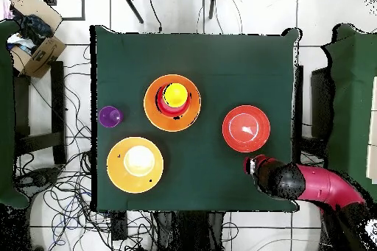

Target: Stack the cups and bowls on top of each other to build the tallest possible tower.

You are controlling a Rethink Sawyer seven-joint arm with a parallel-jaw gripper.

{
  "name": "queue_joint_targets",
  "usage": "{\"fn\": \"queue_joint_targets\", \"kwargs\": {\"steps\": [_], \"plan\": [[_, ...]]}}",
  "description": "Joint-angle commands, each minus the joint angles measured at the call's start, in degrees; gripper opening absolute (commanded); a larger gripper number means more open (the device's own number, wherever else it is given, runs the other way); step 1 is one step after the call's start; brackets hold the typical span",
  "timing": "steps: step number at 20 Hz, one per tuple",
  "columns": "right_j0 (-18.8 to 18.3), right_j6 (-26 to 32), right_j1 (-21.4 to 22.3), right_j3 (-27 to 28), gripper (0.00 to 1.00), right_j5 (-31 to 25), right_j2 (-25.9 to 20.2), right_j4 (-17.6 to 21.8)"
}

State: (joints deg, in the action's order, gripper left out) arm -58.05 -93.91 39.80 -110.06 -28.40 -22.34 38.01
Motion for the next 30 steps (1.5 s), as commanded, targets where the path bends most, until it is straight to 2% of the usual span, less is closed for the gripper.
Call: {"fn": "queue_joint_targets", "kwargs": {"steps": [1, 11, 30], "plan": [[0.6, 9.8, -1.8, -1.0, 1.00, -6.3, -1.5, 4.7], [0.6, 6.9, -3.8, -4.2, 1.00, -1.1, 0.7, 10.1], [1.3, 1.7, -8.2, -2.5, 1.00, 5.1, 1.3, 16.7]]}}
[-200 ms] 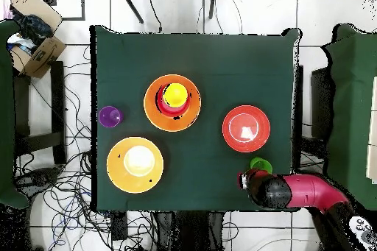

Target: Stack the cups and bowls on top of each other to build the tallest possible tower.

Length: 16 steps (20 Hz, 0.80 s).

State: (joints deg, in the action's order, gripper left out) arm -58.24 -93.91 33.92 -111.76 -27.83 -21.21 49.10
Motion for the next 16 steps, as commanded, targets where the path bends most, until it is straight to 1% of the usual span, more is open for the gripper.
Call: {"fn": "queue_joint_targets", "kwargs": {"steps": [1, 4, 5, 7, 9, 11, 12, 16], "plan": [[1.5, 1.4, -2.4, -0.8, 1.00, 5.0, 0.2, 5.9], [2.1, 0.7, -2.3, -0.1, 1.00, 5.4, 0.9, 6.8], [2.7, 0.0, -2.1, 0.4, 0.00, 6.3, 1.3, 8.0], [5.7, -5.1, -1.9, 1.6, 0.00, 10.7, 4.5, 10.8], [6.0, -5.1, -2.0, 2.3, 0.00, 10.8, 4.7, 11.2], [5.4, -4.8, -2.0, 2.4, 0.00, 11.6, 4.2, 10.2], [4.9, -4.8, -1.2, 2.0, 0.00, 11.5, 3.9, 8.8], [5.3, -5.8, 5.1, -0.8, 0.00, 11.3, 2.8, 4.3]]}}
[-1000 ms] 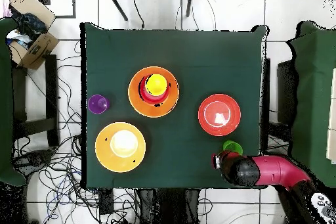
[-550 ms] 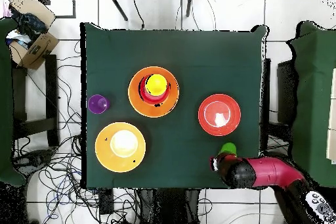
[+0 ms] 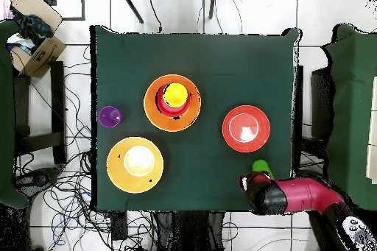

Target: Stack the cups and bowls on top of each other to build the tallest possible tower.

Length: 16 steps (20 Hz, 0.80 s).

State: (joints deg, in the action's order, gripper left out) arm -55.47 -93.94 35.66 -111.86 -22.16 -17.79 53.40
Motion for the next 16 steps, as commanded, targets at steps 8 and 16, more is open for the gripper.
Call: {"fn": "queue_joint_targets", "kwargs": {"steps": [8, 16], "plan": [[1.8, -7.7, 18.8, -10.1, 0.00, -6.9, -6.9, -23.4], [5.3, -1.4, 27.6, -7.8, 0.00, -22.9, -7.4, -38.6]]}}
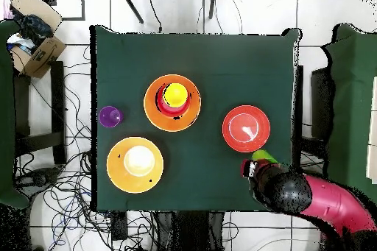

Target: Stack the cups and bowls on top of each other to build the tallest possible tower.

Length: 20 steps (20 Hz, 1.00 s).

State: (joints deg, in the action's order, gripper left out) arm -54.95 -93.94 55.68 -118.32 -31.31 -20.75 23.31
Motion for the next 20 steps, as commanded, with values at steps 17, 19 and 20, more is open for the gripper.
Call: {"fn": "queue_joint_targets", "kwargs": {"steps": [17, 19, 20], "plan": [[20.5, -16.1, -2.7, 29.8, 0.00, -41.0, -1.2, -15.1], [22.0, -16.0, -3.4, 31.2, 0.00, -40.1, -1.1, -15.2], [22.8, -15.8, -3.8, 31.6, 0.00, -39.2, -1.0, -14.8]]}}
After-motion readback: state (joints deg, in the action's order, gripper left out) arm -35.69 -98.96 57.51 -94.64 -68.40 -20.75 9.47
